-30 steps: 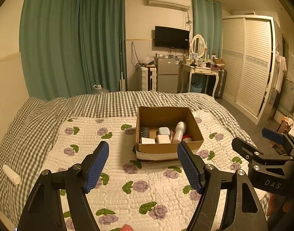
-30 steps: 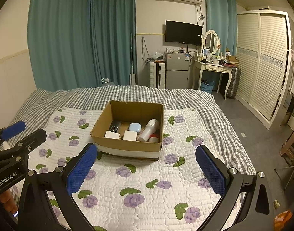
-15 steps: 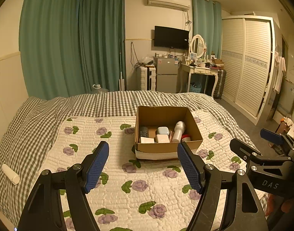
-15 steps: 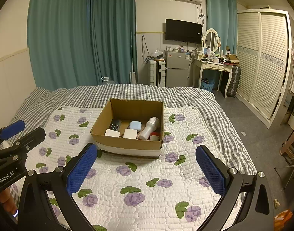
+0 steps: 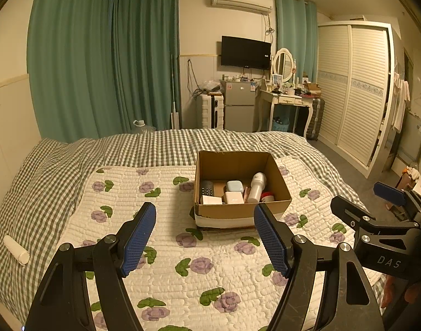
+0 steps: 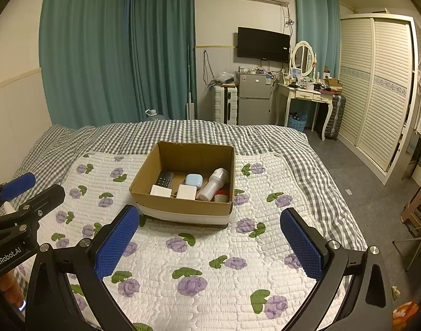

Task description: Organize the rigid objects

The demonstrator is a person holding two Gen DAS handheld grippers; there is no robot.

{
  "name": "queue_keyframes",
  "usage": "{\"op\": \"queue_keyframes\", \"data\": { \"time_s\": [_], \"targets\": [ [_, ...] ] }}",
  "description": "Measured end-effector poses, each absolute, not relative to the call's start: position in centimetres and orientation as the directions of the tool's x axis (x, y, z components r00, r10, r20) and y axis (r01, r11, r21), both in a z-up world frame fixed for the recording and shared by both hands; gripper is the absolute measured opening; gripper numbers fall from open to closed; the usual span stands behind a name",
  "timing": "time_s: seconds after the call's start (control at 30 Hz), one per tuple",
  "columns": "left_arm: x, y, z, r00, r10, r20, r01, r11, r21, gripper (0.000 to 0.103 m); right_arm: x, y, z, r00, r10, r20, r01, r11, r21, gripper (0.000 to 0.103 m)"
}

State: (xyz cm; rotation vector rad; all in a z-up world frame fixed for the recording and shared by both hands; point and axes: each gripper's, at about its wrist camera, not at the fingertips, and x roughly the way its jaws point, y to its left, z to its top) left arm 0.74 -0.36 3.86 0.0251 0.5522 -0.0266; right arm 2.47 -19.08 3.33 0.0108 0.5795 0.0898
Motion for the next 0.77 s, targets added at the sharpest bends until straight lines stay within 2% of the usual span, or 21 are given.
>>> {"op": "queue_keyframes", "data": {
  "time_s": [0.77],
  "targets": [
    [0.20,0.18,3.11,0.845,-0.020,-0.534,0.033,0.999,0.015,0.076,2.49,-18.86,2.71,0.821,0.091,-0.563,-0.086,0.996,0.035,0.103]
  ]
}}
